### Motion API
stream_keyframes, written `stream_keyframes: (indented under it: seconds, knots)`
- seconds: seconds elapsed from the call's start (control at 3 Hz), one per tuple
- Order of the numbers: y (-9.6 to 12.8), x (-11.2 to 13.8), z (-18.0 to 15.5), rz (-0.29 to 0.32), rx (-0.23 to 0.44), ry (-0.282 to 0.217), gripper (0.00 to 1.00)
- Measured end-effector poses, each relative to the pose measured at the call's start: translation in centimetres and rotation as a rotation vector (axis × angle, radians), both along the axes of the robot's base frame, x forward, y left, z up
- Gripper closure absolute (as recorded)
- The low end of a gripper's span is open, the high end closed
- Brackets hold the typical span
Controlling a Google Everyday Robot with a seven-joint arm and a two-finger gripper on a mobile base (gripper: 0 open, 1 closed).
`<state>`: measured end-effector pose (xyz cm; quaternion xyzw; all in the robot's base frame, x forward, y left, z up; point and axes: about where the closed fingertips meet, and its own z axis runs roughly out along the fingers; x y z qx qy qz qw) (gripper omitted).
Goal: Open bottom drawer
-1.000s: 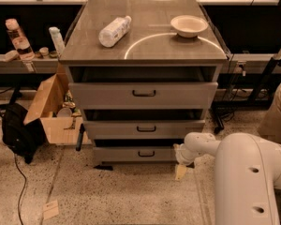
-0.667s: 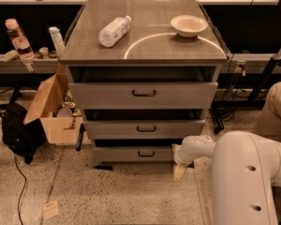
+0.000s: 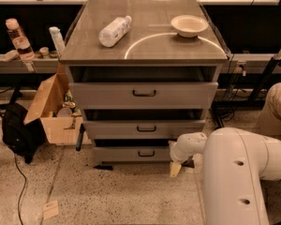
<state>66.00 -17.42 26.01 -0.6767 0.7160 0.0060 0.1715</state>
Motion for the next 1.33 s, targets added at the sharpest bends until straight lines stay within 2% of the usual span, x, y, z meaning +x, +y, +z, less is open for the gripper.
stream_keyframes:
  seconds: [0.67, 1.0, 1.33]
  knots:
    - [-0.2, 1.2, -1.4, -0.006, 0.007, 0.045, 0.00]
    - [0.1, 1.3, -3.5, -0.003, 0.019, 0.108, 0.00]
    - [0.1, 1.2, -3.6, -0.005, 0.020, 0.110, 0.00]
